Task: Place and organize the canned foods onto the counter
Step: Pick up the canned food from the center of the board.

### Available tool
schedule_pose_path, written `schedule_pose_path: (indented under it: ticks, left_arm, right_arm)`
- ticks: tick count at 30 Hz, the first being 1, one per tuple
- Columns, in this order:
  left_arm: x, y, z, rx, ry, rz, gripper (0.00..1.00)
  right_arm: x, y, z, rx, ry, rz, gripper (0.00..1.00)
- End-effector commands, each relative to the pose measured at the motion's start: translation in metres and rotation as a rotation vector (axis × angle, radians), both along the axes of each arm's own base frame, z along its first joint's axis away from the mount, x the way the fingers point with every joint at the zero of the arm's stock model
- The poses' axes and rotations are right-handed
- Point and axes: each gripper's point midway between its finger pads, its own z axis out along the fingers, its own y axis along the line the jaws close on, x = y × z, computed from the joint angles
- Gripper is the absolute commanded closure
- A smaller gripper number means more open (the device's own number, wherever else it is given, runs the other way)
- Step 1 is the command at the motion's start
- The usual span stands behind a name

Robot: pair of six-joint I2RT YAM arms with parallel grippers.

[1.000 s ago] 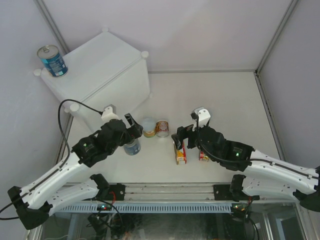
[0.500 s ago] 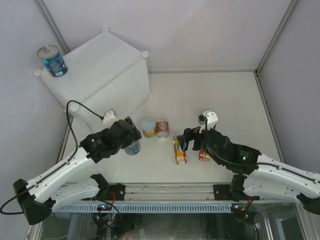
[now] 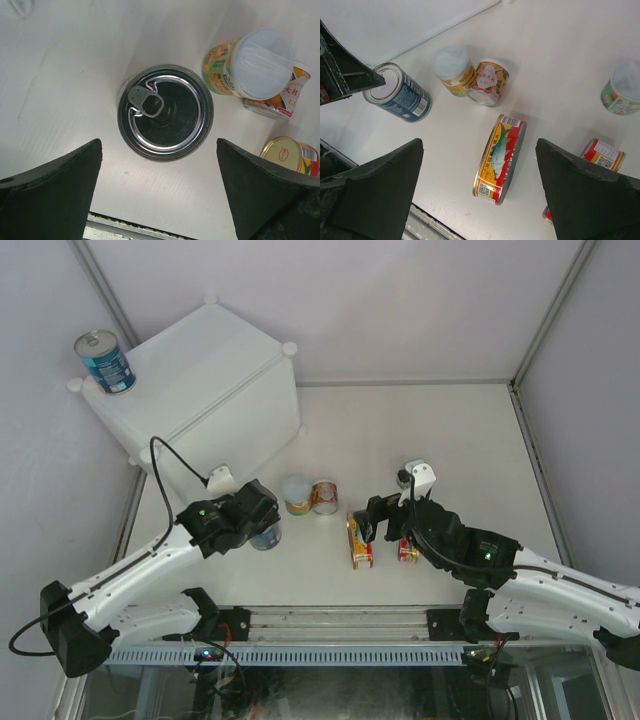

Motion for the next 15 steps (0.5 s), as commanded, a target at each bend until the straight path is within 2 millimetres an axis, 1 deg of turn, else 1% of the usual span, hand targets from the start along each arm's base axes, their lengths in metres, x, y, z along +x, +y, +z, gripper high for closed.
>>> schedule_pose_path:
  ticks: [1, 11, 15]
  left_arm:
    - [0.009, 0.001, 0.008, 0.002, -0.038, 0.036, 0.0]
    - [0.017, -0.006, 0.001, 0.025, -0.017, 0.015, 0.0]
    - [0.022, -0.01, 0.002, 0.02, -0.022, 0.008, 0.0]
  right_arm:
    - [0.003, 0.005, 0.007, 0.038, -0.014, 0.009, 0.07]
    - [0.006, 0.006, 0.007, 0.036, -0.014, 0.011, 0.07]
    - [0.007, 0.005, 0.006, 0.034, -0.012, 0.008, 0.08]
